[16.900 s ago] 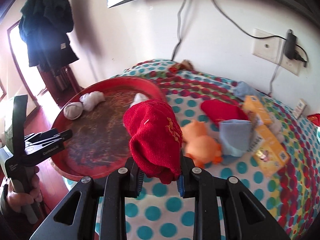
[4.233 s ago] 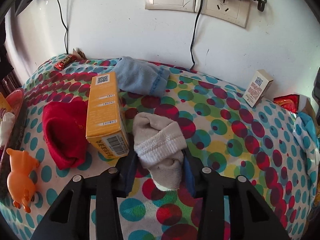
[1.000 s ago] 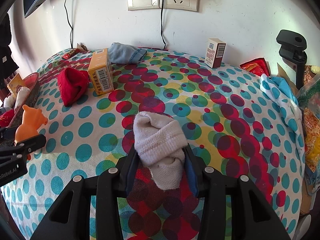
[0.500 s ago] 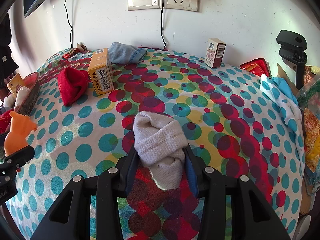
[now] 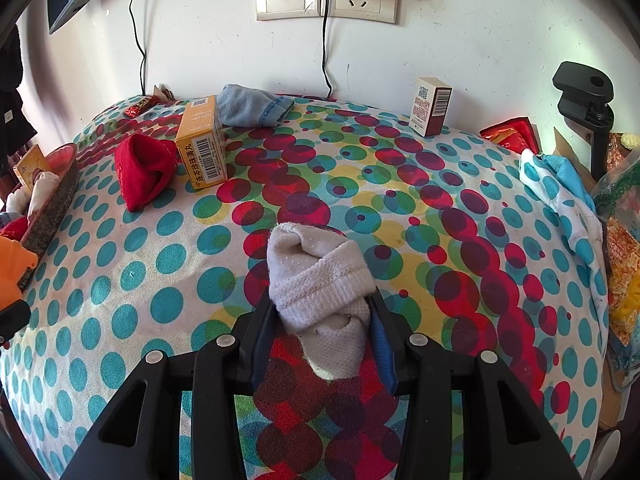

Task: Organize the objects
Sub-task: 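Carry the orange rubber toy over the red tray with the left tool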

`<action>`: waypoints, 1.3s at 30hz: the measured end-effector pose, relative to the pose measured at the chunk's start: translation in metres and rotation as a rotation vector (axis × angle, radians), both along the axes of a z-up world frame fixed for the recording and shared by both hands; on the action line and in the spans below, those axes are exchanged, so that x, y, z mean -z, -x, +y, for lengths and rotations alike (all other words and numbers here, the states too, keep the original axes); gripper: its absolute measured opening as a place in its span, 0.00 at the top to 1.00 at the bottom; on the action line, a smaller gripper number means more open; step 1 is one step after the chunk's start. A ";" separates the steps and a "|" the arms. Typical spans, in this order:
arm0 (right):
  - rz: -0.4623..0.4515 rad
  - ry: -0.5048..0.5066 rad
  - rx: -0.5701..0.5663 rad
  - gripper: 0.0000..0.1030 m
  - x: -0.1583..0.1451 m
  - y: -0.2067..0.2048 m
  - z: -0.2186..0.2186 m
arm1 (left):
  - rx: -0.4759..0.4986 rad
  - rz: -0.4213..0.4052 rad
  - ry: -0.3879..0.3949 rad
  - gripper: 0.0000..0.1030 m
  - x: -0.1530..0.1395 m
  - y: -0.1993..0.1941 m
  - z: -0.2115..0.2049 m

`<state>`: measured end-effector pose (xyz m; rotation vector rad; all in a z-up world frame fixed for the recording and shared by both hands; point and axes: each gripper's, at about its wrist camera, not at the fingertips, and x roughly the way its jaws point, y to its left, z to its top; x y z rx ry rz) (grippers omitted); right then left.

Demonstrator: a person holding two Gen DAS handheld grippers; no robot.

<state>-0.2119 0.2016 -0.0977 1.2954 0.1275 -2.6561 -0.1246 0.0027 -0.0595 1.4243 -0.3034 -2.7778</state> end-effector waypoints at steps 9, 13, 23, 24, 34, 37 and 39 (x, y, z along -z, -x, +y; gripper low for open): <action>0.000 0.000 0.001 0.59 0.000 0.000 0.000 | -0.024 0.025 -0.006 0.44 -0.016 -0.010 -0.023; 0.000 -0.001 0.001 0.59 0.000 0.000 -0.001 | -0.064 0.032 -0.022 0.44 -0.021 -0.011 -0.040; 0.000 -0.002 0.001 0.59 0.000 0.000 -0.001 | -0.147 0.042 -0.031 0.44 -0.027 -0.012 -0.085; 0.000 -0.001 0.001 0.59 0.000 0.000 0.000 | -0.156 0.039 -0.031 0.44 -0.027 -0.011 -0.089; 0.000 -0.002 0.002 0.59 0.000 -0.001 -0.001 | -0.257 0.030 -0.043 0.44 -0.018 -0.013 -0.138; 0.000 -0.002 0.002 0.59 0.000 -0.001 -0.001 | -0.274 0.031 -0.042 0.44 -0.017 -0.014 -0.148; 0.000 -0.002 0.002 0.59 0.000 -0.001 -0.002 | -0.282 0.032 -0.051 0.44 -0.017 -0.015 -0.154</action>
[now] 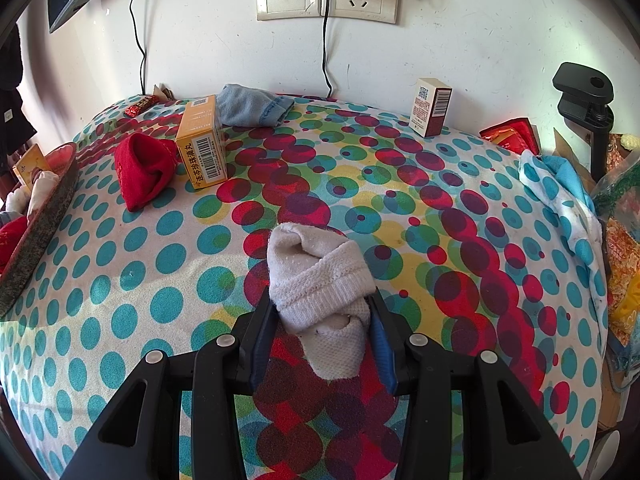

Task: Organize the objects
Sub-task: 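Lower the orange toy into the red tray and open the left tool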

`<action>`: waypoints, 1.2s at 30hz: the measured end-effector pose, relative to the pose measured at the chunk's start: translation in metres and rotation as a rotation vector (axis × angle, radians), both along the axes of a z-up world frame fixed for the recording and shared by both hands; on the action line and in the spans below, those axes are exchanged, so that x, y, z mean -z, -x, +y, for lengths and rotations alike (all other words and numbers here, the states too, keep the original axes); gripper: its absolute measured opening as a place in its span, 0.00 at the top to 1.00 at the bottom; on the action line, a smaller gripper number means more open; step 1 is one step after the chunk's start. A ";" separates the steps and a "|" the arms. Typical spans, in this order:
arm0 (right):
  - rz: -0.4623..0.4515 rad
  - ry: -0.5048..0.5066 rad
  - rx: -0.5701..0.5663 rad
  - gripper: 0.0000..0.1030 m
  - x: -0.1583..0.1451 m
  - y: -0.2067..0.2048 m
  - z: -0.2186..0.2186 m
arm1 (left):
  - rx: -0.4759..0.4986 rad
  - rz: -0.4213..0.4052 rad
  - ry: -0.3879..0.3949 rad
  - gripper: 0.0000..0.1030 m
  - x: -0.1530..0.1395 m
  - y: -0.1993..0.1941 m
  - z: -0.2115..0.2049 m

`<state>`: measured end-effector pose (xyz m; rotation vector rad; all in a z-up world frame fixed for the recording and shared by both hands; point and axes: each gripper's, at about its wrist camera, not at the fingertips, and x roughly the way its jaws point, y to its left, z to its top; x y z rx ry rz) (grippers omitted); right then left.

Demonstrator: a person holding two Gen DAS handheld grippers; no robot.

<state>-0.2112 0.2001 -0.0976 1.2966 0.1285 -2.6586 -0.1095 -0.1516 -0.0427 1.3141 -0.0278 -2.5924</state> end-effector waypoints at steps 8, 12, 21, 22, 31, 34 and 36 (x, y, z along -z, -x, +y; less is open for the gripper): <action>0.000 0.000 0.000 0.59 0.000 0.000 0.000 | -0.022 0.034 -0.024 0.44 -0.009 -0.007 -0.022; 0.000 -0.002 0.001 0.60 0.000 0.000 0.000 | -0.035 0.037 -0.013 0.44 -0.012 -0.008 -0.032; 0.000 -0.001 0.002 0.60 0.000 0.000 0.000 | -0.087 0.042 -0.003 0.44 -0.012 -0.013 -0.061; 0.000 -0.002 0.002 0.60 0.000 0.000 -0.001 | -0.092 0.040 -0.005 0.44 -0.012 -0.013 -0.066; 0.000 -0.002 0.003 0.60 0.000 -0.001 -0.001 | -0.163 0.012 -0.019 0.44 0.002 -0.009 -0.100; 0.000 -0.002 0.003 0.60 0.000 -0.001 -0.001 | -0.178 -0.003 -0.031 0.44 0.010 -0.006 -0.110; 0.001 -0.003 0.003 0.60 0.000 -0.001 -0.001 | -0.188 -0.011 -0.055 0.44 0.016 -0.004 -0.118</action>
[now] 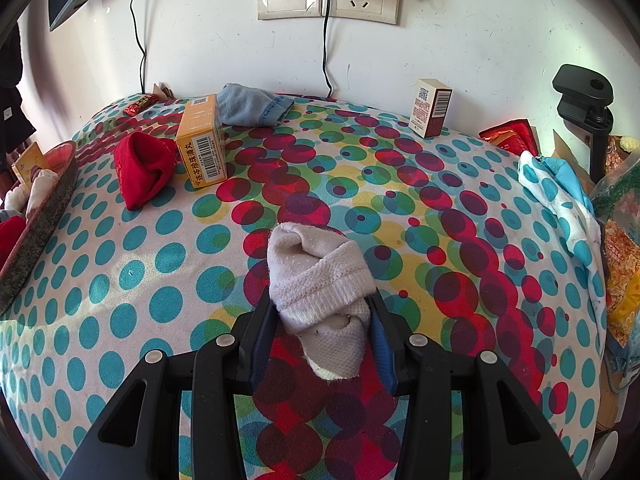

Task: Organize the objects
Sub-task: 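Lower the orange toy into the red tray and open the left tool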

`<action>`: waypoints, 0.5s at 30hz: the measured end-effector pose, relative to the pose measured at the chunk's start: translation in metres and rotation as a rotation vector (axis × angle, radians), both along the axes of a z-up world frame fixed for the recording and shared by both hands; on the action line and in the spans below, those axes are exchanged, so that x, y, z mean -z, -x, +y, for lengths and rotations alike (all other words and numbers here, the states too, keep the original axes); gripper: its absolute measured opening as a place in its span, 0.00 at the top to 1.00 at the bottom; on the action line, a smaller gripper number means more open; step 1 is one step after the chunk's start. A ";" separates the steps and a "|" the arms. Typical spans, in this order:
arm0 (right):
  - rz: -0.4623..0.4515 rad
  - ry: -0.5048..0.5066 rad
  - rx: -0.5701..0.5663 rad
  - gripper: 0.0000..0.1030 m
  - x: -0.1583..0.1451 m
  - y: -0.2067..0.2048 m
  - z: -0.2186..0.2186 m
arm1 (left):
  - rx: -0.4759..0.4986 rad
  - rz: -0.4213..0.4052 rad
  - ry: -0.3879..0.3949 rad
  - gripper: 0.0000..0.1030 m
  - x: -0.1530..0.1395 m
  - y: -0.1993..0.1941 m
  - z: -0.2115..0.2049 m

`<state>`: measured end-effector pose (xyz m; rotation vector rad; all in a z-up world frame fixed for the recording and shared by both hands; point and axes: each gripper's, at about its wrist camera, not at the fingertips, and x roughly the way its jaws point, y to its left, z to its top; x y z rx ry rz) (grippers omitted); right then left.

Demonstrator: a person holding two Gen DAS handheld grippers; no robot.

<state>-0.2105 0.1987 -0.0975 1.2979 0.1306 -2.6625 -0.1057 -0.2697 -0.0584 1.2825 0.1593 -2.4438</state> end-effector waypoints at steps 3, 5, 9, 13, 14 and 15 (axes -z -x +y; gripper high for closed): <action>0.000 0.001 0.000 0.60 0.000 0.000 0.000 | -0.013 -0.001 -0.039 0.44 0.007 0.002 -0.010; 0.000 0.000 0.000 0.60 0.000 0.000 0.000 | -0.020 -0.004 -0.035 0.44 0.009 0.003 -0.014; 0.000 0.000 0.000 0.60 0.000 0.000 0.000 | -0.026 -0.003 -0.039 0.44 0.011 0.009 -0.022; 0.000 0.000 0.000 0.60 0.000 0.000 0.000 | -0.026 0.000 -0.040 0.44 0.011 0.018 -0.027; 0.000 0.000 0.000 0.60 0.000 0.000 0.000 | -0.028 -0.002 -0.031 0.44 0.012 0.020 -0.028; 0.000 0.000 0.000 0.60 0.000 0.000 0.000 | -0.027 -0.002 -0.028 0.44 0.012 0.022 -0.028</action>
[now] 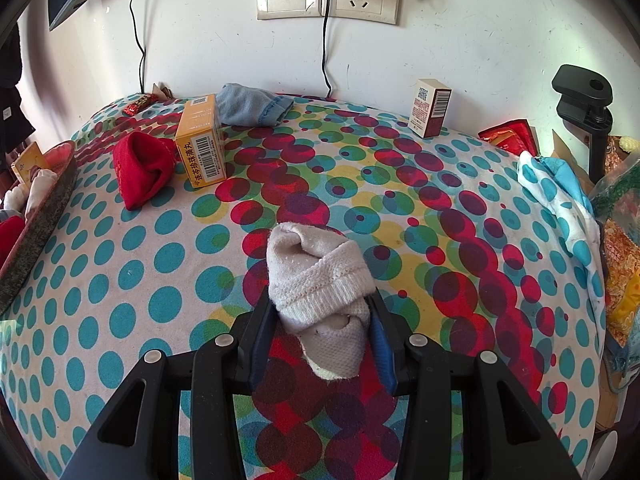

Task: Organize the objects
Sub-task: 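Lower the orange toy into the red tray and open the left tool, then carry the grey-white sock into the red tray and release it with the right tool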

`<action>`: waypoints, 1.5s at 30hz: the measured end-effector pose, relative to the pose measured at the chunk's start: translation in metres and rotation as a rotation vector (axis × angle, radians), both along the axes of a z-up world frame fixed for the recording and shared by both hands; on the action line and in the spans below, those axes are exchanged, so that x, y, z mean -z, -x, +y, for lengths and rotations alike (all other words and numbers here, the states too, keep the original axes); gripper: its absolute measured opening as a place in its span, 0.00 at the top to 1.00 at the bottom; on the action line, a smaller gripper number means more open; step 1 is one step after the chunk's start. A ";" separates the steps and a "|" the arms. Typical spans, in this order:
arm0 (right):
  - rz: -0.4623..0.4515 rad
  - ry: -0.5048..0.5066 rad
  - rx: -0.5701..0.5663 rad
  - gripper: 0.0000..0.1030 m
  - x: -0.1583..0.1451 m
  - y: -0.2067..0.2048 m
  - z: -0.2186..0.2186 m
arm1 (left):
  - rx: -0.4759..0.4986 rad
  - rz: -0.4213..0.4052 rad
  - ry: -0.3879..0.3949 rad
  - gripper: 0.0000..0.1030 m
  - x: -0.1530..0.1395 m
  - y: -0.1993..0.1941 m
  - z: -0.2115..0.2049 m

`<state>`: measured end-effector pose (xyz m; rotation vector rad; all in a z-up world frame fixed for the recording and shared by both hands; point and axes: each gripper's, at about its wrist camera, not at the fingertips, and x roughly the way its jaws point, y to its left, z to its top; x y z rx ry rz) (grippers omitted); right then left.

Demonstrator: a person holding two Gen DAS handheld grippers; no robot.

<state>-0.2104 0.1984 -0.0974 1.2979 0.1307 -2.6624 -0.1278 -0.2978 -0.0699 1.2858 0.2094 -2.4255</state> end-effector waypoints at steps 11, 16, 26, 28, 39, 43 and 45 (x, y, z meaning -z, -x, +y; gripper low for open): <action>0.001 -0.005 0.001 0.59 0.000 0.001 0.003 | 0.015 -0.040 0.036 0.43 0.009 0.010 0.002; 0.001 -0.007 0.001 0.58 0.000 0.002 0.005 | 0.020 -0.041 0.039 0.43 0.012 0.008 0.001; 0.006 -0.025 0.001 0.59 0.000 0.002 0.006 | 0.006 0.047 0.132 0.40 -0.011 -0.020 0.021; 0.009 -0.034 0.000 0.59 0.000 0.003 0.007 | 0.007 0.060 0.160 0.40 -0.016 -0.027 0.028; 0.027 -0.077 -0.010 0.66 0.000 0.007 0.008 | 0.024 0.128 0.192 0.32 -0.021 -0.053 0.041; 0.026 -0.081 0.016 0.67 0.000 0.007 0.008 | 0.039 0.122 0.151 0.32 -0.017 -0.051 0.039; 0.021 -0.065 0.039 0.68 0.000 0.004 0.004 | 0.038 0.125 0.180 0.32 -0.017 -0.050 0.042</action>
